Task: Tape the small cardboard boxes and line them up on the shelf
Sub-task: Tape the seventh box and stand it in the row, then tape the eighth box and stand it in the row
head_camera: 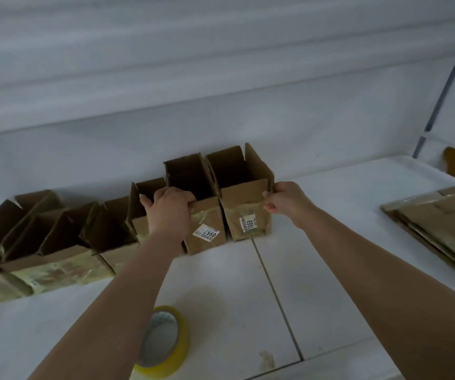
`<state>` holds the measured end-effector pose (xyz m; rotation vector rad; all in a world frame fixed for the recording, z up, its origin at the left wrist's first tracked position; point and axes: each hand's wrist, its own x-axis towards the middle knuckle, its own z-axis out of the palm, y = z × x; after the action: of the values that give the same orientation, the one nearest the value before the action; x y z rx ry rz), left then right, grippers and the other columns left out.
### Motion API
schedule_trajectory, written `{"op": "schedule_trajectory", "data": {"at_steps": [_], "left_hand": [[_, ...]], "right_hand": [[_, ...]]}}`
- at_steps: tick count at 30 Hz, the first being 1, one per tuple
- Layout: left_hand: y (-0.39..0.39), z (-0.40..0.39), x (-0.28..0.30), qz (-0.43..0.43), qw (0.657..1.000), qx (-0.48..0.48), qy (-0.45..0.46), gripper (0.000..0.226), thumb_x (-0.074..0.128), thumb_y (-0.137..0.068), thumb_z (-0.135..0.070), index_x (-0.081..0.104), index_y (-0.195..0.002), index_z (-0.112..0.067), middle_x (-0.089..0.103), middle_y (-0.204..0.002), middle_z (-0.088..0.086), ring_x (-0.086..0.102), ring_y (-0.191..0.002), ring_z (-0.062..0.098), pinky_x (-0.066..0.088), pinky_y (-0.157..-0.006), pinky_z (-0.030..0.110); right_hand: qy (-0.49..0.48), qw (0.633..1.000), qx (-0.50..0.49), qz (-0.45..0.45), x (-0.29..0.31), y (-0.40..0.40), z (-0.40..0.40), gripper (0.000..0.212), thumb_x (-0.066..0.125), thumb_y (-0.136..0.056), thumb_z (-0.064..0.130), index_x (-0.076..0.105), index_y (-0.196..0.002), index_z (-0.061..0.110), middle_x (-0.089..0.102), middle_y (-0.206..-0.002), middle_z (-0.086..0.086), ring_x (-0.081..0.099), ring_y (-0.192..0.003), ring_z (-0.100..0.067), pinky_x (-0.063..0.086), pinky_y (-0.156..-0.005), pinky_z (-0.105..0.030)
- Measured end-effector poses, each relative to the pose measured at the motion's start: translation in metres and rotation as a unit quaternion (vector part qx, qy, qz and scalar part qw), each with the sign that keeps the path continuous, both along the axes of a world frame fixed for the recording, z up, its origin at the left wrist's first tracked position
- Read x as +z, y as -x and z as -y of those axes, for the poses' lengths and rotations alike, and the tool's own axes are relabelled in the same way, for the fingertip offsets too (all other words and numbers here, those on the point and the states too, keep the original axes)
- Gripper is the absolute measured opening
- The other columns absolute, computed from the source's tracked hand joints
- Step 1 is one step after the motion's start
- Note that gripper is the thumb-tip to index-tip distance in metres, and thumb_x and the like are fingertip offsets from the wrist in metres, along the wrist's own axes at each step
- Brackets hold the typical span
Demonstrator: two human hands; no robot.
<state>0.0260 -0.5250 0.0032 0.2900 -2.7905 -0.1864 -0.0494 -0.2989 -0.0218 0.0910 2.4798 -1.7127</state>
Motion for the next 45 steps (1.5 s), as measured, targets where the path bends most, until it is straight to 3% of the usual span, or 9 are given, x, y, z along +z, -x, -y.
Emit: {"op": "schedule_trajectory", "data": {"at_steps": [3, 6, 13, 20, 24, 28, 32, 39, 45], "left_hand": [[0.001, -0.004, 0.004, -0.019, 0.999, -0.018, 0.022, 0.028, 0.058, -0.095, -0.022, 0.062, -0.122, -0.027, 0.055, -0.132, 0.003, 0.04, -0.133, 0.03, 0.01, -0.115, 0.065], [0.003, -0.025, 0.013, -0.046, 0.995, -0.074, 0.038, 0.03, 0.059, -0.094, -0.024, 0.061, -0.124, -0.025, 0.054, -0.133, 0.004, 0.037, -0.135, 0.03, 0.012, -0.116, 0.063], [0.002, -0.093, 0.016, -0.034, 0.972, -0.22, 0.079, 0.025, 0.052, -0.097, -0.03, 0.061, -0.119, -0.023, 0.051, -0.131, 0.001, 0.035, -0.134, 0.027, 0.014, -0.118, 0.059], [-0.003, -0.154, 0.002, -0.012, 0.949, -0.31, 0.061, 0.031, 0.053, -0.097, -0.037, 0.057, -0.127, -0.031, 0.046, -0.141, -0.003, 0.031, -0.138, 0.02, 0.014, -0.118, 0.05], [-0.002, -0.201, -0.004, -0.012, 0.936, -0.345, 0.065, 0.032, 0.054, -0.096, -0.037, 0.058, -0.127, -0.03, 0.047, -0.14, -0.003, 0.032, -0.137, 0.019, 0.015, -0.117, 0.053], [0.006, -0.261, -0.014, -0.004, 0.934, -0.352, 0.063, 0.032, 0.054, -0.096, -0.037, 0.058, -0.127, -0.03, 0.047, -0.14, -0.005, 0.031, -0.137, 0.018, 0.012, -0.117, 0.051], [0.007, -0.341, -0.033, 0.04, 0.929, -0.366, 0.031, 0.032, 0.053, -0.097, -0.036, 0.057, -0.129, -0.028, 0.047, -0.14, -0.002, 0.03, -0.137, 0.019, 0.008, -0.118, 0.05], [0.007, -0.46, -0.07, 0.098, 0.934, -0.34, -0.044, 0.042, 0.05, -0.097, -0.043, 0.053, -0.134, -0.021, 0.05, -0.137, 0.006, 0.038, -0.132, 0.027, 0.027, -0.112, 0.048], [0.02, -0.503, -0.09, 0.128, 0.957, -0.249, -0.078, 0.055, 0.045, -0.097, -0.052, 0.047, -0.138, -0.016, 0.049, -0.138, 0.008, 0.042, -0.127, 0.028, 0.038, -0.103, 0.043]], "right_hand": [[-0.118, 0.993, -0.002, -0.021, -0.002, -0.006, -0.012, 0.054, 0.061, -0.094, 0.033, 0.049, -0.138, 0.005, 0.06, -0.129, -0.015, 0.058, -0.118, -0.029, 0.043, -0.105, -0.036], [-0.174, 0.983, -0.003, -0.059, -0.005, -0.015, -0.028, 0.055, 0.057, -0.096, 0.035, 0.044, -0.142, 0.009, 0.054, -0.139, -0.01, 0.051, -0.127, -0.023, 0.032, -0.095, -0.02], [-0.249, 0.962, -0.056, -0.094, -0.013, -0.048, -0.073, 0.042, 0.056, -0.096, 0.034, 0.054, -0.133, 0.014, 0.056, -0.135, -0.003, 0.051, -0.125, -0.02, 0.034, -0.103, -0.024], [-0.241, 0.961, -0.12, -0.063, -0.031, -0.079, -0.128, 0.038, 0.057, -0.095, 0.034, 0.057, -0.13, 0.019, 0.058, -0.129, -0.002, 0.054, -0.117, -0.019, 0.036, -0.088, -0.022], [-0.239, 0.961, -0.129, -0.06, -0.036, -0.083, -0.166, 0.038, 0.057, -0.095, 0.033, 0.057, -0.13, 0.019, 0.058, -0.129, -0.003, 0.054, -0.118, -0.019, 0.038, -0.091, -0.024], [-0.254, 0.958, -0.121, -0.064, -0.037, -0.087, -0.22, 0.037, 0.057, -0.096, 0.03, 0.058, -0.13, 0.015, 0.058, -0.131, -0.005, 0.054, -0.12, -0.023, 0.04, -0.095, -0.027], [-0.305, 0.947, -0.085, -0.053, -0.037, -0.095, -0.304, 0.012, 0.053, -0.095, 0.02, 0.065, -0.093, 0.016, 0.06, -0.105, -0.006, 0.056, -0.102, -0.026, 0.04, -0.078, -0.027], [-0.303, 0.942, -0.146, -0.013, -0.048, -0.11, -0.441, 0.032, 0.05, -0.098, 0.021, 0.062, -0.125, 0.011, 0.062, -0.125, -0.009, 0.055, -0.117, -0.028, 0.043, -0.086, -0.031], [-0.297, 0.938, -0.177, -0.022, -0.065, -0.094, -0.492, 0.028, 0.048, -0.096, 0.018, 0.065, -0.116, 0.01, 0.066, -0.114, -0.011, 0.058, -0.106, -0.03, 0.047, -0.081, -0.035]]}}
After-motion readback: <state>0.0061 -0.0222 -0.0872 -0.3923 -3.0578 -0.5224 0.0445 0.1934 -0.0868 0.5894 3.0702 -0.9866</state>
